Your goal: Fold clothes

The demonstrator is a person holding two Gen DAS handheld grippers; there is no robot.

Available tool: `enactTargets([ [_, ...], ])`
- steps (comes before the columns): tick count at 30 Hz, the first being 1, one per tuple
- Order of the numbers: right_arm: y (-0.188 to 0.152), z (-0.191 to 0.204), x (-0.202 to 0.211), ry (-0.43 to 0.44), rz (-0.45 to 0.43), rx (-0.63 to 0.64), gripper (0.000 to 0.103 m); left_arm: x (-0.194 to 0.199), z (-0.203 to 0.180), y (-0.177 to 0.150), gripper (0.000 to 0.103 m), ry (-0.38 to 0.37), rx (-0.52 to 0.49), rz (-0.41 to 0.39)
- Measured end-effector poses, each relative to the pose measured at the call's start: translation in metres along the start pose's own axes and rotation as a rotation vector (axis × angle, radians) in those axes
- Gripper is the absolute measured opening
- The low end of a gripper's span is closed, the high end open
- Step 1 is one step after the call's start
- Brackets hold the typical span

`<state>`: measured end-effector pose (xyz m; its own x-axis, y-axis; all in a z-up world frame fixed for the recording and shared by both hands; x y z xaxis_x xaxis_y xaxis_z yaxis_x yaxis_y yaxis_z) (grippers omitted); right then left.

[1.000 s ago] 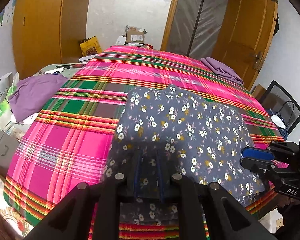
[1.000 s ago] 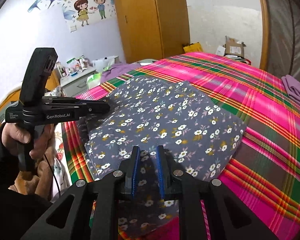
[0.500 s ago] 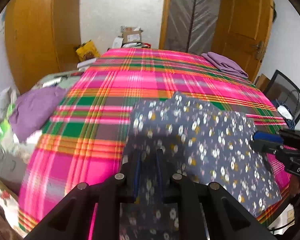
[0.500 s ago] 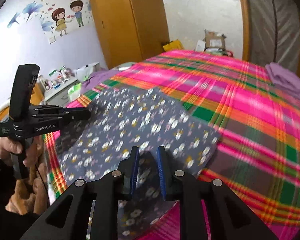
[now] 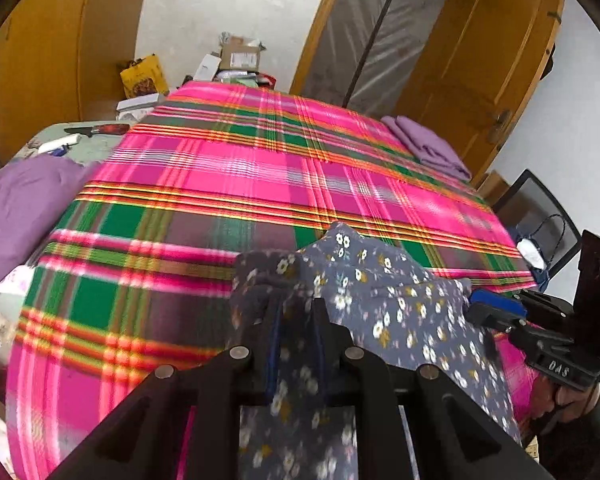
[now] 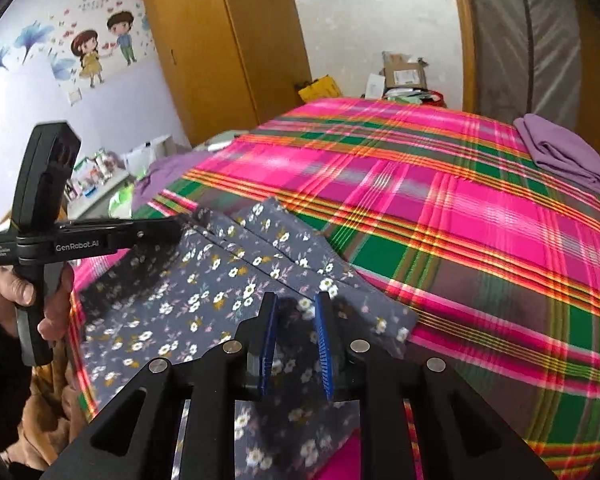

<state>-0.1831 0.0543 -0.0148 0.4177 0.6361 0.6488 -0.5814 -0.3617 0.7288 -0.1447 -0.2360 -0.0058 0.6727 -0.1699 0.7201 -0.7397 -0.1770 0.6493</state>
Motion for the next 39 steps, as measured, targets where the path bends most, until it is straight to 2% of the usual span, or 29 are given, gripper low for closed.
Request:
enactTargets([
  [3,-0.011,-0.005,0.019,0.029,-0.011,-0.035,0.021,0.021,0.010,-0.021,0.015,0.002,0.015,-0.020],
  [10,-0.047,-0.015,0.048,0.154,0.014,-0.159,0.033,0.044,0.025,-0.065,0.015,0.012,0.081,-0.001],
  [15,-0.062,-0.021,0.045,0.222,0.046,-0.249,0.034,0.044,0.032,-0.070,0.020,-0.018,0.136,0.028],
  [20,-0.069,-0.028,0.040,0.270,0.063,-0.337,0.036,0.038,0.035,-0.077,0.026,-0.079,0.187,0.062],
  [22,-0.070,-0.031,0.038,0.283,0.071,-0.368,0.046,0.037,0.040,-0.079,0.028,-0.106,0.224,0.075],
  [24,-0.070,-0.034,0.037,0.305,0.063,-0.398,0.051,0.036,0.043,-0.080,0.029,-0.130,0.250,0.087],
  [34,-0.057,-0.036,0.025,0.348,0.067,-0.445,0.052,0.036,0.038,-0.082,0.036,-0.159,0.236,0.094],
  [39,-0.047,-0.033,0.015,0.347,0.061,-0.440,0.052,0.027,0.041,-0.075,0.039,-0.224,0.255,0.104],
])
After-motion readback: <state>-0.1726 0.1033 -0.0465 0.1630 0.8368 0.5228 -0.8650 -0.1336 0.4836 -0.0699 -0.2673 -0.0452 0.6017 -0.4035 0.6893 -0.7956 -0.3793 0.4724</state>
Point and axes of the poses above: each gripper's, at about its wrist camera, not at the fingertips, and x roughly against the way its jaws point, z to its left, y to its top, the point moved 2 cm from there along -x, roughly the way its jaws point, and after that the axes turned 4 degrees about y, right-handed, at the moved point
